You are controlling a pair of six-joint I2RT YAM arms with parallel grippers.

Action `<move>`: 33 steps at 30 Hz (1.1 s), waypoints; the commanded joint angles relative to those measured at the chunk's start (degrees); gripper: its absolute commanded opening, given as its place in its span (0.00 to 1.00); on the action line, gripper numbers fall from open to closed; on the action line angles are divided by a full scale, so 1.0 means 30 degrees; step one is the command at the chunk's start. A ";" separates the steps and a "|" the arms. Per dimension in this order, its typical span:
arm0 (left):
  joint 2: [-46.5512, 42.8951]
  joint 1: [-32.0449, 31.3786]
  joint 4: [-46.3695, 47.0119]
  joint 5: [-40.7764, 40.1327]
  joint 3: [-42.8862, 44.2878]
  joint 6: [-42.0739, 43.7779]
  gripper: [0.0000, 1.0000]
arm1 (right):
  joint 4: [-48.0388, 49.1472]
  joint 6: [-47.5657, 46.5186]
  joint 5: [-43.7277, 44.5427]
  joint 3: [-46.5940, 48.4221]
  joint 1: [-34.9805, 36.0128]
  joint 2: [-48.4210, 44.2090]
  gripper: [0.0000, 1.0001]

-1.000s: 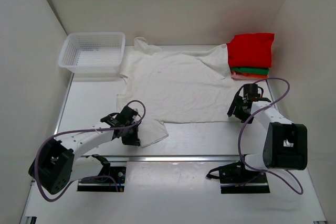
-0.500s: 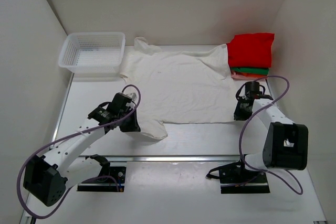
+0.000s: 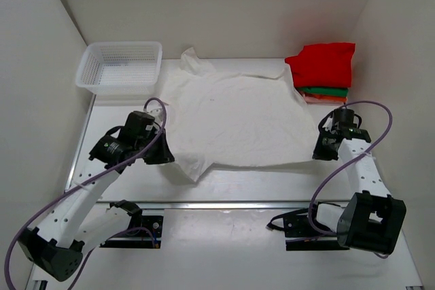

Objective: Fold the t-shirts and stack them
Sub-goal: Grap the side of the flattened tshirt closest away from the robot with both arms

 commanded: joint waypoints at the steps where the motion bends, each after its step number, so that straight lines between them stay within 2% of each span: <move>1: -0.0635 0.0138 -0.0583 0.1142 0.1417 0.0422 0.00 | -0.1065 -0.0893 -0.0206 0.0634 -0.0781 -0.0664 0.00; 5: -0.0459 -0.0478 -0.1107 0.1554 0.1626 0.0392 0.00 | -0.1065 -0.1245 -0.0353 0.0517 -0.1076 -0.0634 0.00; 13: -0.1455 0.0020 -0.1579 0.2346 0.0423 0.0713 0.00 | -0.1096 -0.0717 -0.1142 0.0399 -0.0082 -0.0430 0.00; 18: -0.0698 0.1393 -0.1463 0.2463 0.1301 0.1796 0.00 | -0.1038 -0.0659 -0.1262 0.0984 -0.0227 0.0449 0.00; 27: 0.2699 0.3796 0.2662 0.3019 0.1858 0.2385 0.00 | -0.0627 -0.0952 -0.1350 0.2857 -0.0754 0.2967 0.00; 33: 0.5486 0.4765 0.5830 0.3255 0.3848 0.1800 0.00 | -0.0333 -0.0630 -0.1292 0.5495 -0.0725 0.5164 0.00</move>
